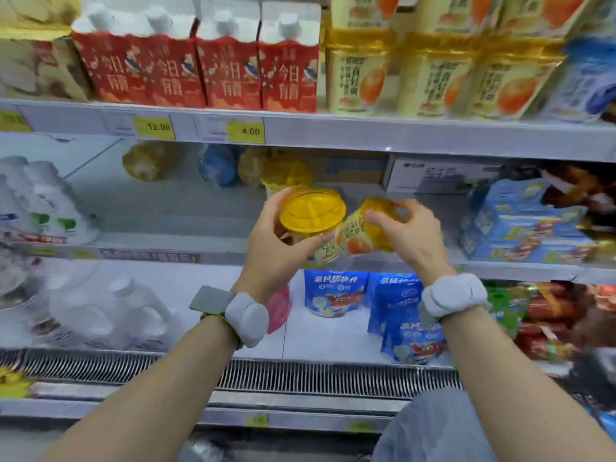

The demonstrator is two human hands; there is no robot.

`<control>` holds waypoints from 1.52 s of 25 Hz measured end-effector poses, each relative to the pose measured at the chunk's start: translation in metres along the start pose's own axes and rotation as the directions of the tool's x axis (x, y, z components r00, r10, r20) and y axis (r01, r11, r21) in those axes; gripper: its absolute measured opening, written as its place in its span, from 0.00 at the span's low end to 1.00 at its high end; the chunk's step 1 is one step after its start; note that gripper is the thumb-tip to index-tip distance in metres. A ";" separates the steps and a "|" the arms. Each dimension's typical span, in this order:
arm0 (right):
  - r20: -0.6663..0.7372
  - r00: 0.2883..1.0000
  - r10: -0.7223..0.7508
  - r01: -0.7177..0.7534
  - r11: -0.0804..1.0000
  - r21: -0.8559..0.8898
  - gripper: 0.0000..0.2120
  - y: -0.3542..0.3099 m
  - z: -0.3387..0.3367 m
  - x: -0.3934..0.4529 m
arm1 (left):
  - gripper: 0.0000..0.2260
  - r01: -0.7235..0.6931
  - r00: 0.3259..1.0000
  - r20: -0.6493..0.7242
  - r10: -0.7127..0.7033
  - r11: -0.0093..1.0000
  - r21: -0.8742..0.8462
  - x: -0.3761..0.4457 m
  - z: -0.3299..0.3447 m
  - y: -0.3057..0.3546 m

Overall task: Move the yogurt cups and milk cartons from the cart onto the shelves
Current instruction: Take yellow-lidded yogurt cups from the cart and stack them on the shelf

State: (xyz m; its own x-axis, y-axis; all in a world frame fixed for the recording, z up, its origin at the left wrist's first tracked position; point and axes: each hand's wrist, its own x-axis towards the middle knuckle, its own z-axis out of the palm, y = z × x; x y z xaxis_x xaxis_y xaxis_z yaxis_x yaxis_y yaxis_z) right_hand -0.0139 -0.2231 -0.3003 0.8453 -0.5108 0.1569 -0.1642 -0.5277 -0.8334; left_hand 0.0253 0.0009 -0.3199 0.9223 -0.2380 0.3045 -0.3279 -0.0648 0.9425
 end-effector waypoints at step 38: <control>-0.089 0.967 -0.238 0.246 0.965 0.095 0.44 0.089 0.093 0.018 | 0.38 -0.079 0.997 -0.015 0.081 0.993 0.082 0.087 0.101 -0.024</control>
State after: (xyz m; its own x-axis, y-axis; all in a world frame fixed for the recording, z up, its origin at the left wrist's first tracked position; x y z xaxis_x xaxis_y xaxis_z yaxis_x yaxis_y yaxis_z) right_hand 0.0342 -0.2158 -0.4213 0.8111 -0.4293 0.3973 0.0977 -0.5702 -0.8157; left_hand 0.0923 -0.1159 -0.3299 0.8958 -0.2276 0.3818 -0.4157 -0.1251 0.9009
